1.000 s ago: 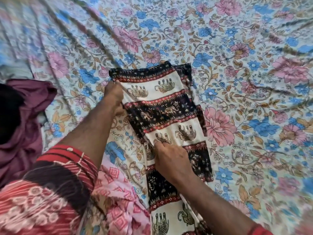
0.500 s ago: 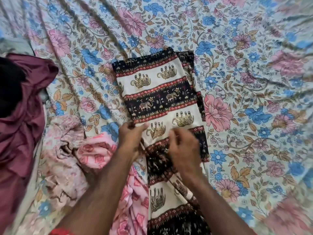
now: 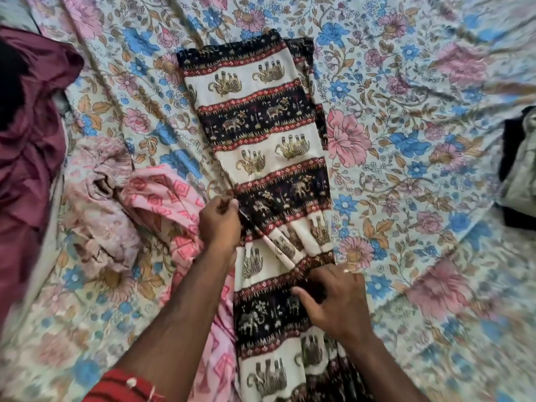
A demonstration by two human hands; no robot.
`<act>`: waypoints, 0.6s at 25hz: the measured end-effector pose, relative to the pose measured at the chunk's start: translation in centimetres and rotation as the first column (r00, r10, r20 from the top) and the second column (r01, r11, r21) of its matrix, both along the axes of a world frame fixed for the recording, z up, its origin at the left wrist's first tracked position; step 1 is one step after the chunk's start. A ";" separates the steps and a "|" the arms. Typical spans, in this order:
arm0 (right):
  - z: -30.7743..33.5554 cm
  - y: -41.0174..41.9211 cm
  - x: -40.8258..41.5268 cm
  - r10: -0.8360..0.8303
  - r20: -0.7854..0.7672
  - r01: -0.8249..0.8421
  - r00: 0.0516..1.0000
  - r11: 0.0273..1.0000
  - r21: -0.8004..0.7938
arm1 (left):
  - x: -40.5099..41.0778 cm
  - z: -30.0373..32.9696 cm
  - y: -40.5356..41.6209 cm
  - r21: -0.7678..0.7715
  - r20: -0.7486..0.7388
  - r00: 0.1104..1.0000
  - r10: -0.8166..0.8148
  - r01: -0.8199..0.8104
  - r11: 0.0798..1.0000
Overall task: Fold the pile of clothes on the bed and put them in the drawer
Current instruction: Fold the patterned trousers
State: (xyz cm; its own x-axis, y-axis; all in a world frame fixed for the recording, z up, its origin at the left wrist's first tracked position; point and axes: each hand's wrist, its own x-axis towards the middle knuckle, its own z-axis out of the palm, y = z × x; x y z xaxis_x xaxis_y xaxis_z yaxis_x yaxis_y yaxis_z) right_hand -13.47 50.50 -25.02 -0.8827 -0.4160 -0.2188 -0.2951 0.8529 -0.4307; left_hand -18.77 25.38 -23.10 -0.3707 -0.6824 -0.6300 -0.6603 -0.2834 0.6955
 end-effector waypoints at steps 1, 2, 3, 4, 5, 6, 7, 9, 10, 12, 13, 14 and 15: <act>0.3 1.3 1.4 -0.018 0.003 0.018 1.000 1.000 0.016 | 0.5 0.2 0.4 -0.050 -0.004 1.000 -0.028 0.028 0.998; 0.5 2.7 2.7 -0.041 0.014 0.041 0.999 0.999 0.015 | 1.2 0.5 1.3 -0.067 -0.006 0.998 -0.060 0.059 0.996; 0.6 3.9 3.7 -0.087 0.050 0.086 0.995 0.996 0.007 | 2.0 0.7 2.3 -0.048 -0.011 0.996 -0.088 0.087 0.995; 0.9 5.2 4.7 -0.148 0.113 0.150 0.982 0.989 -0.004 | 3.3 0.8 3.7 -0.006 -0.010 0.991 -0.133 0.133 0.991; 1.4 6.5 5.3 -0.220 0.202 0.223 0.954 0.975 0.007 | 4.7 1.0 5.3 0.038 0.001 0.980 -0.198 0.198 0.979; 1.8 7.8 5.9 -0.271 0.297 0.274 0.916 0.961 0.030 | 6.2 1.1 6.9 0.088 0.014 0.962 -0.271 0.269 0.959; 2.3 9.1 6.4 -0.286 0.381 0.279 0.879 0.957 0.075 | 7.7 1.3 8.4 0.152 0.018 0.945 -0.327 0.321 0.935; 2.9 11.4 7.3 -0.240 0.447 0.170 0.862 0.967 0.191 | 10.8 1.5 11.5 0.339 0.005 0.934 -0.357 0.334 0.879; 2.8 12.5 7.8 -0.202 0.465 0.098 0.862 0.966 0.238 | 12.2 1.4 12.9 0.436 0.002 0.933 -0.359 0.323 0.840; 3.0 14.2 8.5 -0.165 0.495 0.021 0.853 0.959 0.283 | 14.8 1.0 15.5 0.566 -0.005 0.910 -0.414 0.344 0.749; 3.1 15.1 9.2 -0.167 0.508 0.016 0.845 0.957 0.288 | 16.1 0.9 16.9 0.592 -0.016 0.889 -0.457 0.377 0.712; 3.0 15.9 9.9 -0.168 0.517 0.024 0.839 0.961 0.274 | 17.2 0.8 18.1 0.599 -0.028 0.872 -0.489 0.406 0.690; 3.0 16.6 10.5 -0.172 0.524 0.035 0.834 0.965 0.262 | 18.1 0.8 19.3 0.590 -0.028 0.861 -0.508 0.424 0.687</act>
State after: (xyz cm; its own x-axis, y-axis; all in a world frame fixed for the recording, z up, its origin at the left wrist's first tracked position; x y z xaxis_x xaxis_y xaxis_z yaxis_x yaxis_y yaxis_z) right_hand -2.99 67.12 -21.99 -0.6299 -0.2054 -0.7490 0.0207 0.9596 -0.2805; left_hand -0.70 44.69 -22.35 -0.4316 0.0471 -0.9008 -0.8840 -0.2211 0.4120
